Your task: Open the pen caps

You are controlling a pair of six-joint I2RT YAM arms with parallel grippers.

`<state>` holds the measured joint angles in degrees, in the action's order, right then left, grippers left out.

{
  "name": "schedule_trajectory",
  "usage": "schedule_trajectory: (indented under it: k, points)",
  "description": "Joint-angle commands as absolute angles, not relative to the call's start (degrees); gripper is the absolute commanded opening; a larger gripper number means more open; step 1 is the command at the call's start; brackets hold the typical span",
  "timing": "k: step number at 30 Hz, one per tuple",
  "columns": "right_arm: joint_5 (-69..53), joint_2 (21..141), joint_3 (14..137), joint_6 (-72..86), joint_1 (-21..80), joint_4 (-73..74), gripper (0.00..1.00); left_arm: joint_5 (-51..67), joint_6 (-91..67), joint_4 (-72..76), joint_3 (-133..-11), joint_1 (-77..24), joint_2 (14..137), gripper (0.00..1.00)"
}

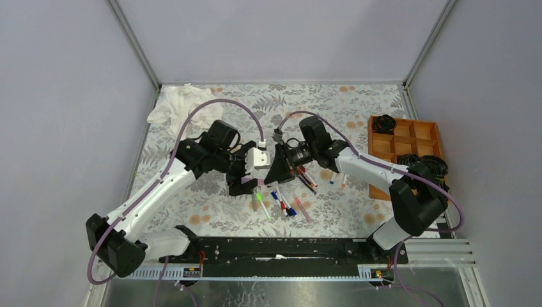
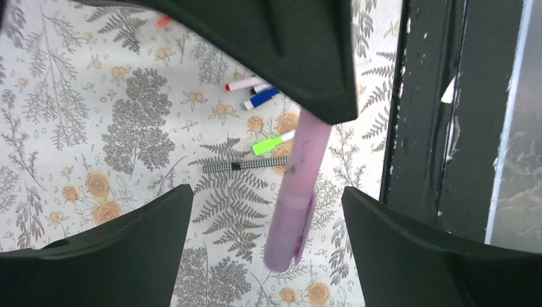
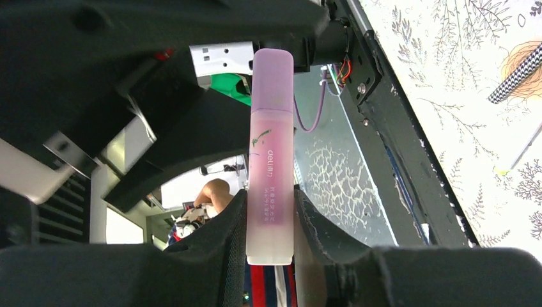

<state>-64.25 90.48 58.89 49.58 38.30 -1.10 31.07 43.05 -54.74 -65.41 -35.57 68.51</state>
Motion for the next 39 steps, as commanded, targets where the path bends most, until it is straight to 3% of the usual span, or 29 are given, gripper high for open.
schedule_trajectory:
  k: [1,16,18,24,25,26,28,30,34,39]
  points:
    - [-67.64,87.55,55.87,52.68,37.39,-8.78,0.0,42.09,44.23,-56.08,-68.47,-31.06,68.57,0.95]
    - [-70.61,85.85,47.15,66.75,37.28,-34.38,0.0,50.65,57.41,-71.37,-72.02,-27.17,73.17,0.72]
    - [-70.29,86.23,46.71,67.63,37.31,-35.89,0.0,51.27,56.09,-70.07,-72.21,-27.14,72.99,0.61]
    - [-69.13,87.33,46.65,69.45,37.37,-38.78,0.01,51.99,48.99,-62.06,-70.92,-27.16,71.23,0.14]
    - [-68.58,87.43,46.71,69.46,37.37,-38.62,0.09,51.7,48.27,-60.67,-69.98,-27.16,70.78,0.05]
    - [-68.15,87.51,46.87,69.21,37.36,-38.12,0.23,51.28,47.8,-59.89,-69.36,-27.13,70.49,0.0]
    - [-67.59,87.54,48.11,66.64,37.72,-34.38,0.42,50.46,47.57,-59.75,-68.69,-27.16,70.36,0.0]
    - [-66.66,87.65,51.53,59.52,38.55,-24.17,0.54,50.48,48.58,-61.17,-68.7,-27.18,70.75,0.0]
    - [-64.48,90.39,62.47,40.03,41.37,0.48,0.6,51.54,51.56,-66.33,-70.46,-27.16,73.44,0.0]
    - [-61.45,92.47,69.38,26.17,41.75,18.84,0.57,52.75,54.43,-72.15,-72.8,-27.16,76.76,0.0]
